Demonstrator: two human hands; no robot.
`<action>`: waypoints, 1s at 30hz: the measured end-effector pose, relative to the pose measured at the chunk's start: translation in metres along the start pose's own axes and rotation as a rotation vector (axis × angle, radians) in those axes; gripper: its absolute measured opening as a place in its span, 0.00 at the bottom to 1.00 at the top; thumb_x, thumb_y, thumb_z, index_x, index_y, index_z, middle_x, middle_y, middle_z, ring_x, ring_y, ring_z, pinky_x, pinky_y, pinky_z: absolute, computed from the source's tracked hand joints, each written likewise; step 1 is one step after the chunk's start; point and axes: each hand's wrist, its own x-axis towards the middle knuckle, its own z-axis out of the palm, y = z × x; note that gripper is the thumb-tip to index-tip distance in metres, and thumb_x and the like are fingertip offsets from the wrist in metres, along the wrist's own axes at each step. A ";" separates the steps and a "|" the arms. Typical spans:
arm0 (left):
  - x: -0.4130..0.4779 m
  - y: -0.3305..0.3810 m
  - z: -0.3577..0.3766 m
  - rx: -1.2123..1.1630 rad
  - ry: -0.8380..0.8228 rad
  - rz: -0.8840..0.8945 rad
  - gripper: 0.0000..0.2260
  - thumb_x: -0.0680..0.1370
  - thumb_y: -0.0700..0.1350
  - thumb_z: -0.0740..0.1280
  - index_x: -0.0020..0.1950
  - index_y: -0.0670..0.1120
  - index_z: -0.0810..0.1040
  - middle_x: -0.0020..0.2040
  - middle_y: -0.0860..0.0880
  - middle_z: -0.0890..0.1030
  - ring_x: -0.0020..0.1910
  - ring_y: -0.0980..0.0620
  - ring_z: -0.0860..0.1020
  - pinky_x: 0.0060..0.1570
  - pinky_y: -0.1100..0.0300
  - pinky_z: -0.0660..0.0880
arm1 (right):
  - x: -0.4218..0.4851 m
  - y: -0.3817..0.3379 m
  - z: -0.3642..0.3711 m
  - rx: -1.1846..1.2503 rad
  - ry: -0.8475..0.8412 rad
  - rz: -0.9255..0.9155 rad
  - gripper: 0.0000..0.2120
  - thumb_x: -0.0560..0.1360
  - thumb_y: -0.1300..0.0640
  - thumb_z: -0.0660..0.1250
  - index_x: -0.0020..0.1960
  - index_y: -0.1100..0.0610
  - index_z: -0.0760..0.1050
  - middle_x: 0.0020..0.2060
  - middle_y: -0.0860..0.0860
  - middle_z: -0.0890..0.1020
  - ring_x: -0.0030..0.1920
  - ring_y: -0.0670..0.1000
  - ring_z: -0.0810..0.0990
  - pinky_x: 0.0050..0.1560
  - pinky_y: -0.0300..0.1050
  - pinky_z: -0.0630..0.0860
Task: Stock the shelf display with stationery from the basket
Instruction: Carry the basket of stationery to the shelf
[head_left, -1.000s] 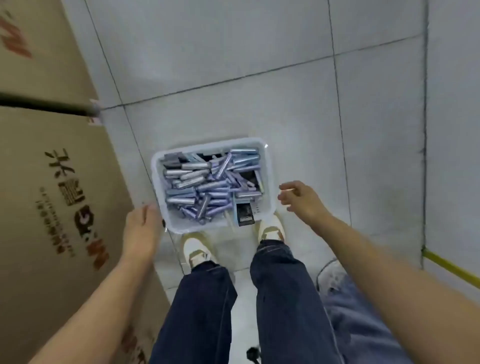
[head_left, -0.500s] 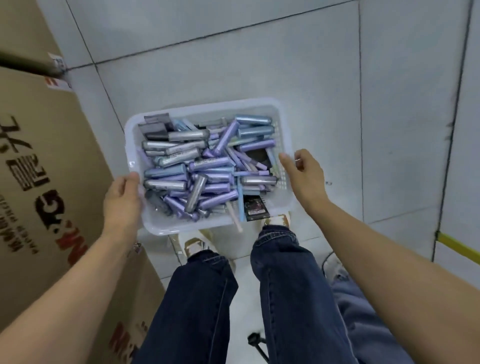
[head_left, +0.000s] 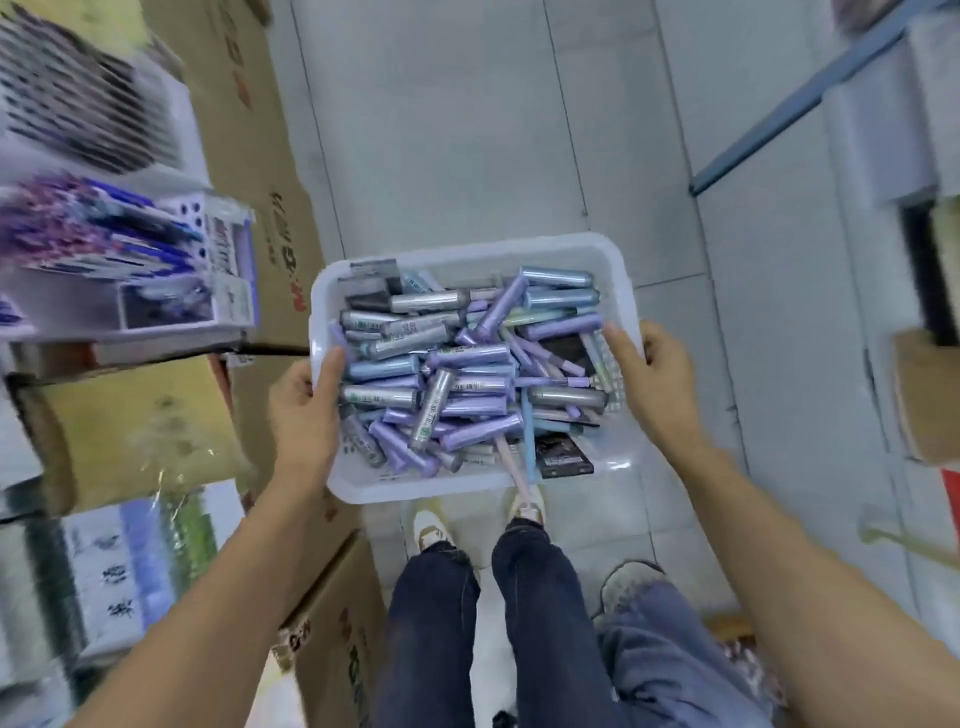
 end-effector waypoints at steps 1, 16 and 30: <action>-0.008 0.025 -0.008 0.003 0.010 0.025 0.19 0.80 0.54 0.65 0.40 0.38 0.74 0.35 0.40 0.74 0.34 0.48 0.71 0.36 0.52 0.69 | -0.003 -0.025 -0.017 0.007 0.007 -0.027 0.18 0.80 0.49 0.64 0.37 0.59 0.68 0.29 0.48 0.65 0.30 0.46 0.63 0.31 0.41 0.62; 0.030 0.244 -0.088 0.122 0.046 0.221 0.23 0.81 0.53 0.62 0.32 0.43 0.62 0.28 0.42 0.63 0.28 0.50 0.61 0.32 0.56 0.55 | 0.036 -0.252 -0.077 0.061 0.055 -0.130 0.10 0.79 0.51 0.66 0.39 0.46 0.70 0.31 0.44 0.73 0.29 0.35 0.72 0.30 0.28 0.67; 0.248 0.441 -0.049 0.039 0.116 0.108 0.28 0.78 0.62 0.63 0.40 0.36 0.74 0.35 0.35 0.77 0.33 0.44 0.73 0.36 0.52 0.70 | 0.285 -0.445 -0.073 0.081 0.019 -0.208 0.16 0.78 0.49 0.66 0.36 0.49 0.65 0.26 0.43 0.68 0.25 0.40 0.65 0.27 0.33 0.63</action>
